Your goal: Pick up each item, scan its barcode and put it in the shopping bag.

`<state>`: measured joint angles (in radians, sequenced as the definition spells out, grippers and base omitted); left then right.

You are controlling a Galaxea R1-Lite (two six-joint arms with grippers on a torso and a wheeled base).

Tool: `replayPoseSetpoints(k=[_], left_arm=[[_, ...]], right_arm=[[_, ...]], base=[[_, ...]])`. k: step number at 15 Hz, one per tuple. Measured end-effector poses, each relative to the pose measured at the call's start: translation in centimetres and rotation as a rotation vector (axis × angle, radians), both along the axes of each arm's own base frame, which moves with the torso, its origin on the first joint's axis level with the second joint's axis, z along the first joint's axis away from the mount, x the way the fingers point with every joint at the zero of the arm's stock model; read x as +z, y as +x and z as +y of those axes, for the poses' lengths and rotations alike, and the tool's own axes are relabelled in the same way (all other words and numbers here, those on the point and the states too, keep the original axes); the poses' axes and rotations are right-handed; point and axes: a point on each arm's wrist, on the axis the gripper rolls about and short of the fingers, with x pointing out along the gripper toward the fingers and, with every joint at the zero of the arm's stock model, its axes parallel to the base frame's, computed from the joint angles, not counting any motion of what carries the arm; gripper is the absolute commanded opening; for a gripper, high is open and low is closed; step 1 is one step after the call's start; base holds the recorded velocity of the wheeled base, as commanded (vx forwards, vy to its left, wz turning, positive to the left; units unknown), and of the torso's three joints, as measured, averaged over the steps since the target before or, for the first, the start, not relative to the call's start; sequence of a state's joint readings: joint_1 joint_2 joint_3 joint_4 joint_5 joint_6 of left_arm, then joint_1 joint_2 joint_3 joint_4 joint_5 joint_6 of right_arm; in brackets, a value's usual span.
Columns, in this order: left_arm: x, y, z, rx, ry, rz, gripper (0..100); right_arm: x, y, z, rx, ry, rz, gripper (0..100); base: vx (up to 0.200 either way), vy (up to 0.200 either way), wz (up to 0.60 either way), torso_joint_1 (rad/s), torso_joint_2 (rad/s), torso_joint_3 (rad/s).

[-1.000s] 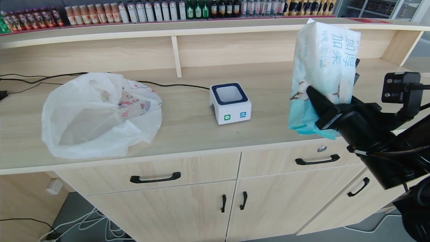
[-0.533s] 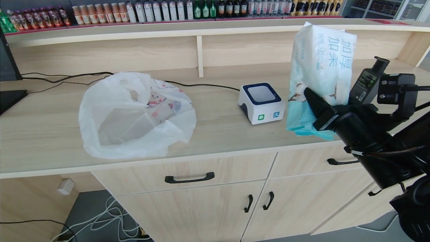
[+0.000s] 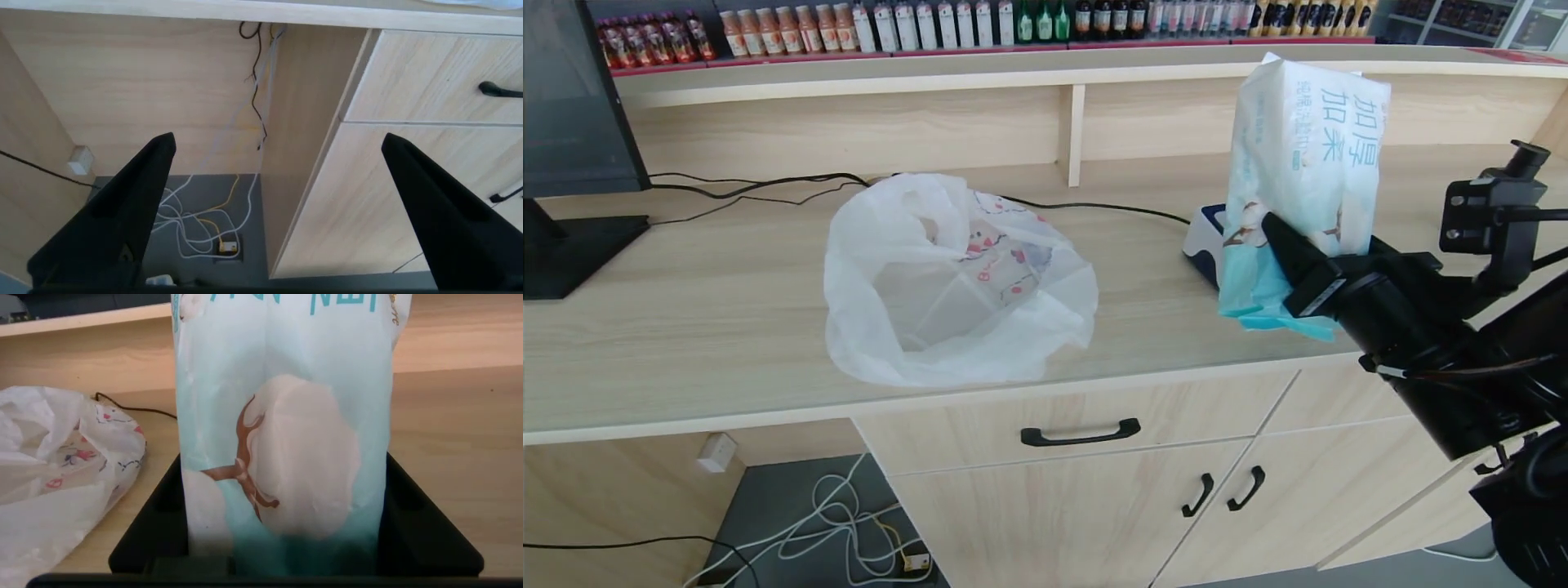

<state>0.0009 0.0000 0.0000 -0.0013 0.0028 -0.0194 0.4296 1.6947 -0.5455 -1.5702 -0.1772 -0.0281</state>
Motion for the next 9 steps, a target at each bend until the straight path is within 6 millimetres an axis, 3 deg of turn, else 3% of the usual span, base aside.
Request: replayPoseSetpoints(k=[1, 4, 9], left_arm=[[0.0, 0.0, 0.0, 0.0, 0.0, 0.0, 100], [0.03, 0.0, 0.0, -0.001, 0.001, -0.003, 100], [0.03, 0.0, 0.0, -0.001, 0.003, -0.003, 100]], right_arm=[[-0.03, -0.02, 0.03, 0.002, -0.001, 0.002, 0], [-0.34, -0.07, 0.05, 0.004, -0.004, 0.014, 0], [-0.55, -0.15, 0.29, 0.013, -0.008, 0.02, 0]], base=[[0.0, 0.2, 0.0, -0.002, 0.0, 0.007], [0.0, 0.0, 0.0, 0.0, 0.0, 0.0], [0.0, 0.0, 0.6, 0.004, 0.0, 0.003]])
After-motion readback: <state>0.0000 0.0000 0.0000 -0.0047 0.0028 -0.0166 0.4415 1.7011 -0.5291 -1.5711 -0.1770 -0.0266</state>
